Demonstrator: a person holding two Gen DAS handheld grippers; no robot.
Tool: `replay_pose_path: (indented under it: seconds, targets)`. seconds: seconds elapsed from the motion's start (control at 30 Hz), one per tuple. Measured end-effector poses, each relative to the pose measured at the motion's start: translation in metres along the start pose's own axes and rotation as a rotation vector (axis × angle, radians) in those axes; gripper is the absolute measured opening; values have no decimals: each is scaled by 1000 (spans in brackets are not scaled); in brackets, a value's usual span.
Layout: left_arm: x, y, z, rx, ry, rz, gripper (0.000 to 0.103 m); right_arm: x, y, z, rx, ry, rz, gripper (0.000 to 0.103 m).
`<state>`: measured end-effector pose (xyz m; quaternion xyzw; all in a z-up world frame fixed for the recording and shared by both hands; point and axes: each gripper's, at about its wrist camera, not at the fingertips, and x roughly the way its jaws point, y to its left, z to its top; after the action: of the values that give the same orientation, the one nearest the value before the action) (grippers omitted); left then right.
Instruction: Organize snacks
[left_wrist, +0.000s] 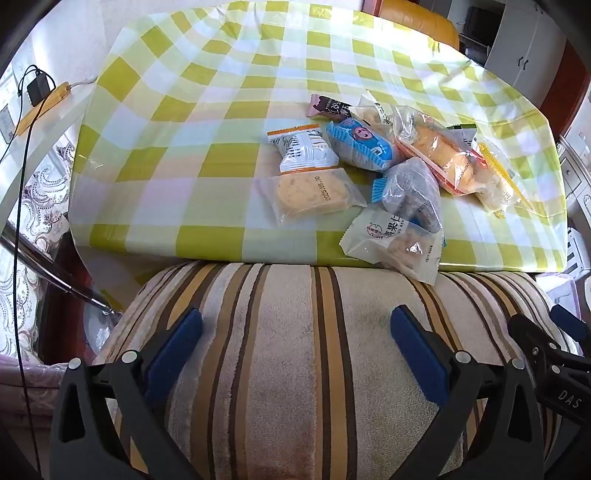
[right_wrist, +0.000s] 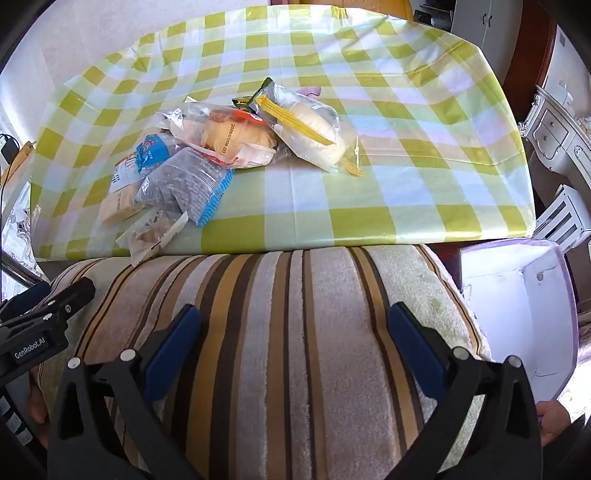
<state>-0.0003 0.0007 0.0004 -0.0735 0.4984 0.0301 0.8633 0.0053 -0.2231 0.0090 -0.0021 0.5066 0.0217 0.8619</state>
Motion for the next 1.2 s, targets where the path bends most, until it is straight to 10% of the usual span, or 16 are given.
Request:
replay_pose_path:
  seconds: [1.2]
  targets:
    - [0,0,-3,-3,3,22,99,1,-1,0,7,5,13,102]
